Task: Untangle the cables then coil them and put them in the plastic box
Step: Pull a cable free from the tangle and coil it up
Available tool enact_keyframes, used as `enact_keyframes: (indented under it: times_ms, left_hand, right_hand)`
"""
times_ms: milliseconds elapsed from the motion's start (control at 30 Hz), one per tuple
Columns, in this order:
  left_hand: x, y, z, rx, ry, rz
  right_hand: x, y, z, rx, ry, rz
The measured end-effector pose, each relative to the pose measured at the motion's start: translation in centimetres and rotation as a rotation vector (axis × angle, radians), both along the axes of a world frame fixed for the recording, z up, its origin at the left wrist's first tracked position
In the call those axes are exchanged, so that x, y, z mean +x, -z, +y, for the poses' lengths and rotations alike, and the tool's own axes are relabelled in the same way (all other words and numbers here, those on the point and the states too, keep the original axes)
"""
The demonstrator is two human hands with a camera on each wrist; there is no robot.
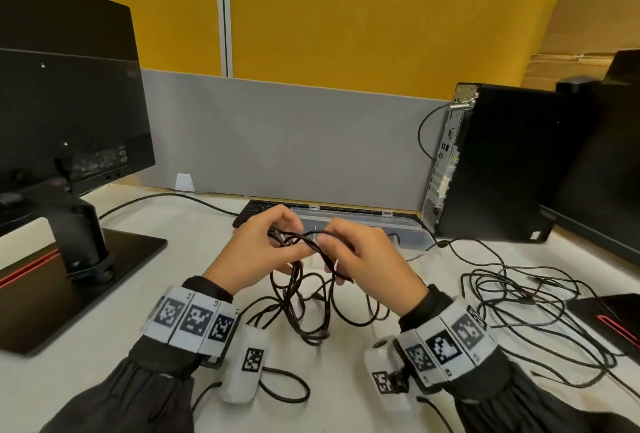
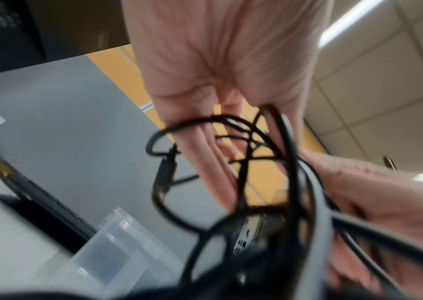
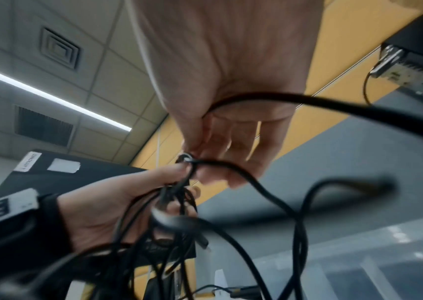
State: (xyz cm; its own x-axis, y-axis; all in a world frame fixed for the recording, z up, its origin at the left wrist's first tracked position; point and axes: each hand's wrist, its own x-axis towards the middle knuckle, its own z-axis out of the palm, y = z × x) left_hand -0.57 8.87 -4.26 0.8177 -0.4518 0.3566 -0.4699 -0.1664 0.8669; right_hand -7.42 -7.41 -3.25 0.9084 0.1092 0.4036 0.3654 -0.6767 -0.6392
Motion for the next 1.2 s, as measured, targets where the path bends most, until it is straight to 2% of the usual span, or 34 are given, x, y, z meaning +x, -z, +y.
enact_keyframes:
  times_ms: [133, 233, 433, 600, 767, 867, 1033, 1200]
  left_hand:
    - [-0.1, -0.7, 1.1, 0.022, 0.149, 0.079]
    - [-0.1, -0.7, 1.0, -0.045, 0.245, 0.116]
    - [0.1, 0.1, -0.1, -0.038, 0.110, 0.006]
    - [0.5, 0.5, -0.4, 0.028, -0.187, -0.247]
    - [0.6, 0.7, -0.5, 0.102, -0.152, -0.257]
    - [0.8, 0.9, -0.6, 0.054, -0.141, -0.169]
    - [0.6, 0.3, -0.8, -0.221, -0.114, 0.164]
    - [0.3, -0.1, -0.7, -0.343, 0.095, 0.418]
  right_hand:
    - [0.0, 0.1, -0.9, 0.200, -0.009, 0.053]
    - [-0.1, 0.4, -1.5, 0.281, 0.019, 0.053]
    - [-0.5, 0.8, -2.1, 0.349, 0.092, 0.059]
    - [-0.6, 1.0, -2.5, 0.323, 0.163, 0.066]
    - [-0.7, 1.2, -3.0, 0.381, 0.196, 0.081]
    - [-0.7, 1.4, -3.2, 0.440, 0.197, 0.064]
    - [-0.6, 1.6, -3.6, 0.472, 0.183, 0.039]
    - [-0.8, 1.2, -3.7, 0.553, 0.114, 0.108]
